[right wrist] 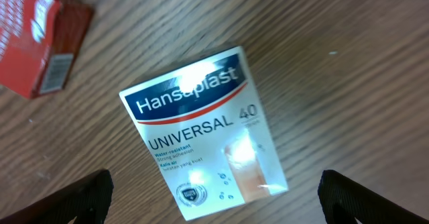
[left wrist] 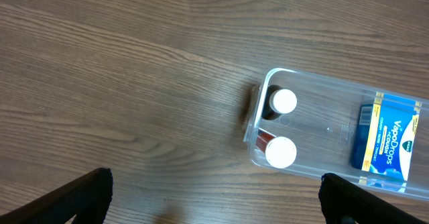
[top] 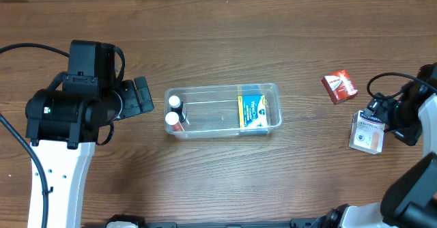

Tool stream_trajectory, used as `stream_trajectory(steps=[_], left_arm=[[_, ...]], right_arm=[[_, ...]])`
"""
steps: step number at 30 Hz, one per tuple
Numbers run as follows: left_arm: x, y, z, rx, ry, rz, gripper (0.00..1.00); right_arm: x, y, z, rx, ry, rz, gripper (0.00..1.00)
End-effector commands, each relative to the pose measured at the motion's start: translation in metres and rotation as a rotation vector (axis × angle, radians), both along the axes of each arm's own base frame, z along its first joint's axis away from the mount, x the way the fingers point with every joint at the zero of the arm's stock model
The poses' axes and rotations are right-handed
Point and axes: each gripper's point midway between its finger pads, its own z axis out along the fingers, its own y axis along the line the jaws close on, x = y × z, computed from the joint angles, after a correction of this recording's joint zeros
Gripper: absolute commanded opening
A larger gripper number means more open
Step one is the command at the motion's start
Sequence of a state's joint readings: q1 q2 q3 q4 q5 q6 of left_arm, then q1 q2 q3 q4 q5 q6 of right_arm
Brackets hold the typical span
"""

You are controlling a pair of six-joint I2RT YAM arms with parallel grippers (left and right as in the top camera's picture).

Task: Pack container
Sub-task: 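Grasp the white Hansaplast box with the right gripper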

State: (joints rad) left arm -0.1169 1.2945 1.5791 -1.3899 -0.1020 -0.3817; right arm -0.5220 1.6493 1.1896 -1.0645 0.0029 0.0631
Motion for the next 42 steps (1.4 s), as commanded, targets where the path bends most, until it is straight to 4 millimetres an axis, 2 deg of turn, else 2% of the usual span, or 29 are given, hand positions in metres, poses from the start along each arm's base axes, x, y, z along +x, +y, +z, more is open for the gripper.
stream_trajectory(steps=[1, 5, 10, 16, 18, 29, 32, 36, 39, 41, 42], left_arm=[[0.002, 0.003, 0.004, 0.029, -0.012, -0.031, 1.0], [0.003, 0.003, 0.004, 0.028, -0.015, -0.03, 1.0], [0.003, 0.003, 0.005, 0.028, -0.016, -0.03, 1.0], [0.003, 0.003, 0.005, 0.028, -0.016, -0.03, 1.0], [0.003, 0.003, 0.004, 0.028, -0.015, -0.03, 1.0], [0.003, 0.003, 0.005, 0.027, -0.016, -0.03, 1.0], [0.003, 0.003, 0.005, 0.027, -0.016, -0.03, 1.0], [0.003, 0.003, 0.004, 0.028, -0.015, -0.03, 1.0], [0.003, 0.003, 0.004, 0.027, -0.015, -0.03, 1.0], [0.002, 0.003, 0.004, 0.028, -0.013, -0.03, 1.0], [0.002, 0.003, 0.004, 0.028, -0.012, -0.03, 1.0]], right_arm=[[0.001, 0.005, -0.021, 0.055, 0.042, 0.072, 1.0], [-0.001, 0.006, -0.046, 0.092, 0.103, 0.09, 1.0], [0.001, 0.005, -0.053, 0.092, 0.103, 0.09, 1.0], [-0.013, 0.013, -0.075, 0.105, 0.121, 0.089, 1.0], [-0.01, 0.016, -0.076, 0.122, 0.101, 0.09, 0.99], [0.005, 0.015, -0.074, 0.124, 0.042, 0.089, 0.74], [0.018, 0.02, -0.06, 0.15, 0.01, 0.086, 0.73], [0.041, 0.039, -0.007, 0.111, -0.054, 0.154, 0.73], [0.048, 0.076, 0.039, 0.077, -0.122, 0.263, 0.74], [0.045, 0.108, 0.075, 0.037, -0.174, 0.364, 0.74], [0.037, 0.133, 0.097, 0.015, -0.205, 0.436, 0.71]])
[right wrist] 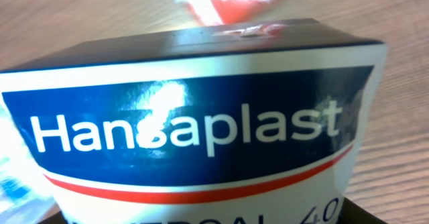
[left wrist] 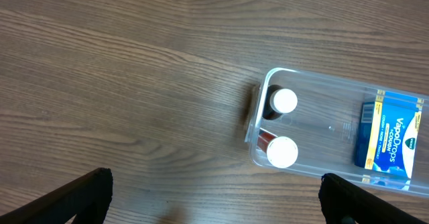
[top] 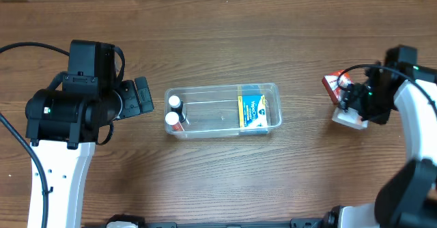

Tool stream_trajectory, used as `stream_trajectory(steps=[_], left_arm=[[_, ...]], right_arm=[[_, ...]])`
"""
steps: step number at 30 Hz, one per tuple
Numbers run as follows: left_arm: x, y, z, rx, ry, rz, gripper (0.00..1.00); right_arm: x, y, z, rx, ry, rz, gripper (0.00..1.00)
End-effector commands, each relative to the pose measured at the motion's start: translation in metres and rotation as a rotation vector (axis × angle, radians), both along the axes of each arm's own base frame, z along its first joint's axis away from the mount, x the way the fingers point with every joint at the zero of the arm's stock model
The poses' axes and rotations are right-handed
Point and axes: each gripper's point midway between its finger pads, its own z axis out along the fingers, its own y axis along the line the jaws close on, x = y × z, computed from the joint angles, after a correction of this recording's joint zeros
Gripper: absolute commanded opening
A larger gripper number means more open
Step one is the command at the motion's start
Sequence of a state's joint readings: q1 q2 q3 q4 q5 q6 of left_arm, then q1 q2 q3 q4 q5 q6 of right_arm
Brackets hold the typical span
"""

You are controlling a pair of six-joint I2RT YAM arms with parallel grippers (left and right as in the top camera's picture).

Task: Pack container
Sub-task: 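Grasp the white Hansaplast box with the right gripper, then place the Hansaplast box into the container beside the VapoDrops box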

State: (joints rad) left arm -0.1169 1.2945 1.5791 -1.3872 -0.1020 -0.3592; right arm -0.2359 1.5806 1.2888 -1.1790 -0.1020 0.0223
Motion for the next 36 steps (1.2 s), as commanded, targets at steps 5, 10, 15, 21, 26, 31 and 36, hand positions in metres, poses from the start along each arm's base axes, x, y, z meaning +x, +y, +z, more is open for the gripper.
stream_trajectory(steps=[5, 10, 15, 21, 26, 31, 36], left_arm=[[0.002, 0.003, 0.004, 0.015, -0.011, -0.007, 1.0], [0.001, 0.002, 0.004, 0.007, -0.01, -0.007, 1.0], [0.001, 0.002, 0.003, 0.007, -0.007, -0.007, 1.0], [-0.003, 0.002, 0.002, 0.01, 0.009, -0.007, 1.0], [-0.003, 0.002, 0.001, 0.01, 0.01, -0.007, 1.0], [-0.004, 0.002, 0.001, 0.01, 0.013, -0.007, 1.0], [-0.004, 0.002, 0.001, 0.01, 0.013, -0.007, 1.0]], right_arm=[[-0.036, 0.13, 0.117, 0.01, -0.219, 0.326, 0.62], [-0.04, 0.214, 0.151, 0.119, -0.338, 0.443, 0.58], [-0.023, 0.282, 0.108, 0.159, -0.255, 0.47, 0.58], [0.001, 0.321, 0.021, 0.116, -0.094, 0.442, 0.6], [0.002, 0.322, -0.015, 0.075, -0.011, 0.44, 0.63], [0.0, 0.323, -0.037, 0.061, 0.046, 0.441, 0.71], [0.0, 0.323, -0.037, 0.059, 0.048, 0.441, 0.76]])
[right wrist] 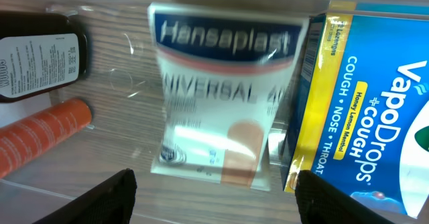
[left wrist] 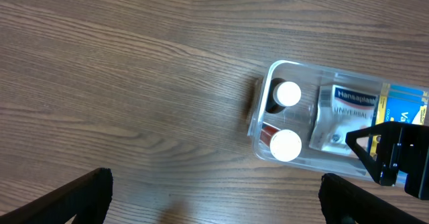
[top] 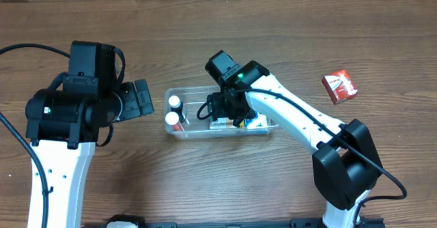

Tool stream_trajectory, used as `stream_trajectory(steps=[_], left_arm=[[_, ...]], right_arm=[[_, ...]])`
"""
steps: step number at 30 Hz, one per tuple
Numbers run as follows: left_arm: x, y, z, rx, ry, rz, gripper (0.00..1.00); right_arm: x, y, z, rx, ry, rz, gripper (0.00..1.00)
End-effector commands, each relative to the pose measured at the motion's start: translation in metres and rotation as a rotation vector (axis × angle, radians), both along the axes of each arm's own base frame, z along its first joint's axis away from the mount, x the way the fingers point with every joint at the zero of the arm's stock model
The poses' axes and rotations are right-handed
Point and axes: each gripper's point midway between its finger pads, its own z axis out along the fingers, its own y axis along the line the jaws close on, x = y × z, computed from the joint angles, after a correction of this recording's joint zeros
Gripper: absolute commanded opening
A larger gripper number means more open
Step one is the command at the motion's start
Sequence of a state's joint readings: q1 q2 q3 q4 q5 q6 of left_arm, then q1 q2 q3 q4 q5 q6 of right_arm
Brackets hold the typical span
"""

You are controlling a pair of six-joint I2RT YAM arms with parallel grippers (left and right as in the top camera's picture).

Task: Pack container
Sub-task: 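Place the Hansaplast box into the container beside the VapoDrops box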

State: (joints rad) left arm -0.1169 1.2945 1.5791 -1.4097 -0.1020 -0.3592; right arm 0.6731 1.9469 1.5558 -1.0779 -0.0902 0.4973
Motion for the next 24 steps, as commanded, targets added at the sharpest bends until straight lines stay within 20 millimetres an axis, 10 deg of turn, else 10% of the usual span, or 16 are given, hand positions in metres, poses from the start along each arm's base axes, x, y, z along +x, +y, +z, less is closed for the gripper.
stream_trajectory(steps=[1, 3, 5, 12, 19, 24], left_arm=[[0.001, 0.002, 0.004, 0.008, -0.009, -0.008, 1.0], [0.001, 0.002, 0.004, 0.008, -0.01, -0.007, 1.0], [0.001, 0.002, 0.003, 0.008, -0.008, -0.008, 1.0], [0.001, 0.002, 0.003, 0.008, -0.006, -0.008, 1.0], [0.0, 0.002, 0.003, 0.008, -0.004, -0.008, 1.0], [-0.002, 0.002, 0.002, 0.009, 0.006, -0.008, 1.0]], right_arm=[[0.004, 0.003, 0.006, 0.015, -0.016, 0.0, 0.67], [0.005, 0.004, 0.006, 0.017, -0.02, 0.004, 0.22], [0.005, 0.004, 0.006, 0.016, -0.027, 0.037, 0.04], [-0.003, 0.004, -0.001, 0.021, -0.001, 0.064, 0.04], [-0.028, -0.004, -0.068, 0.015, 0.092, 0.096, 0.04], [-0.018, 0.0, -0.059, 0.02, 0.059, 0.117, 0.04]])
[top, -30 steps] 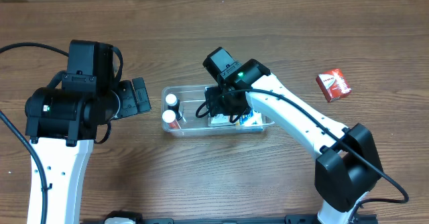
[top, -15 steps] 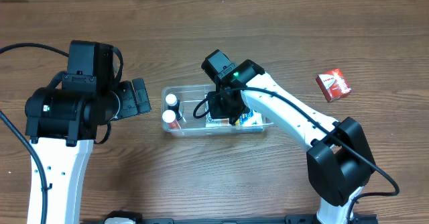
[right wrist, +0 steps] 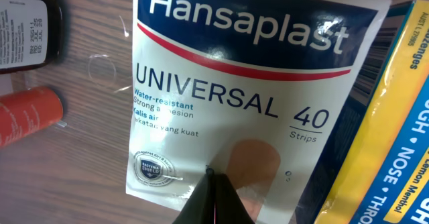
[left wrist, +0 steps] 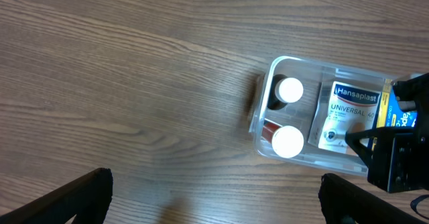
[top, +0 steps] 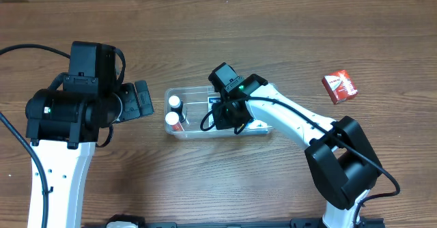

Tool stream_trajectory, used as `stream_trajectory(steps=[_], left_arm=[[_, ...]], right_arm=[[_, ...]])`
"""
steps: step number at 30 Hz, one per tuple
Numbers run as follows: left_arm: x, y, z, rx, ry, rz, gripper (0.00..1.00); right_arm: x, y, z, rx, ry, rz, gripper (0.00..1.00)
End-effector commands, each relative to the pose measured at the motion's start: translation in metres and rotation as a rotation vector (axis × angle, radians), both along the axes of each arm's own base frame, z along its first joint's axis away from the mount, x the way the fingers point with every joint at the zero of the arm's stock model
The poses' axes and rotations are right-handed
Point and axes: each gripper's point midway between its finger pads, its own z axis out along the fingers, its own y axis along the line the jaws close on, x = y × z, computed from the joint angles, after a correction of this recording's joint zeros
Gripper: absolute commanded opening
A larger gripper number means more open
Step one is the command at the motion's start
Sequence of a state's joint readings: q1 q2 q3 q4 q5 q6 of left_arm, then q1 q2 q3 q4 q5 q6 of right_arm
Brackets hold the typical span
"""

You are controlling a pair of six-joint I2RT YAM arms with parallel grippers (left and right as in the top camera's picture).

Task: Pack container
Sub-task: 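Place the Hansaplast box into the container beside the VapoDrops box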

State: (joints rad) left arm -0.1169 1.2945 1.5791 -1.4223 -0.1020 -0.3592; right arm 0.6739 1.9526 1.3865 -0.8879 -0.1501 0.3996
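Observation:
The clear plastic container (top: 273,129) stands mid-table. Inside it are two white-capped bottles (left wrist: 290,90) at the left end and a blue-and-yellow VapoDrops box (right wrist: 395,117) at the right. Between them a white Hansaplast box (right wrist: 234,117) lies flat, face up. My right gripper (right wrist: 210,177) is shut, its joined tips resting on the lower part of that box; in the overhead view it (top: 225,115) covers most of the box. My left gripper (left wrist: 214,200) is open and holds nothing, left of the container (left wrist: 265,90), and shows in the overhead view (top: 142,98) too.
A small red box (top: 339,86) lies on the wooden table at the far right. The right arm reaches across the container's right half. The left arm's white base stands at the left edge.
My right gripper was open above the Hansaplast box in the container. Now it is shut and lower, with its tips against the box. The left arm has not moved.
The Hansaplast box lay on the table at the far right beside the red box, my right gripper open over it. Then the gripper held it, lifted. Then it lay in the container between bottles and VapoDrops, gripper open. Now the shut tips rest on it.

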Motion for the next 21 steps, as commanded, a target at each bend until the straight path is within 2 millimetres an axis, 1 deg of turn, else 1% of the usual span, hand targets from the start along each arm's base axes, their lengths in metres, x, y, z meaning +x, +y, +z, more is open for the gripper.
stream_trajectory(steps=[1, 5, 7, 8, 10, 11, 13, 15, 17, 19, 21], left_arm=[[0.001, 0.002, 0.003, 0.008, -0.007, -0.008, 1.0], [0.001, 0.002, 0.003, 0.008, -0.008, -0.008, 1.0], [0.001, 0.002, 0.003, 0.008, -0.008, -0.008, 1.0], [0.001, 0.002, 0.003, 0.008, -0.008, -0.008, 1.0], [0.001, 0.002, 0.003, 0.008, -0.008, -0.008, 1.0], [0.001, 0.002, 0.003, 0.008, -0.008, -0.008, 1.0], [0.001, 0.002, 0.003, 0.008, -0.008, -0.008, 1.0], [0.001, 0.002, 0.003, 0.008, -0.008, -0.008, 1.0], [0.001, 0.002, 0.003, 0.008, -0.008, -0.008, 1.0], [0.001, 0.002, 0.003, 0.008, -0.008, -0.008, 1.0], [0.001, 0.002, 0.003, 0.008, -0.008, -0.008, 1.0]], right_arm=[[-0.005, -0.003, -0.01, -0.029, 0.045, 0.015, 0.04], [0.008, 0.008, 0.037, 0.021, -0.035, 0.076, 0.04], [0.009, 0.016, 0.062, 0.064, -0.079, 0.169, 0.04], [0.008, 0.02, 0.067, 0.081, -0.089, 0.201, 0.04], [0.004, 0.026, 0.068, 0.098, -0.086, 0.228, 0.04], [0.001, 0.032, 0.067, 0.111, -0.094, 0.274, 0.04], [0.0, 0.041, 0.063, 0.117, -0.104, 0.302, 0.04], [-0.004, 0.058, 0.053, 0.126, -0.115, 0.337, 0.04], [-0.003, 0.065, 0.045, 0.123, -0.126, 0.35, 0.04], [0.001, 0.068, 0.034, 0.116, -0.127, 0.348, 0.04], [0.012, 0.06, 0.02, 0.044, -0.153, 0.331, 0.04]])
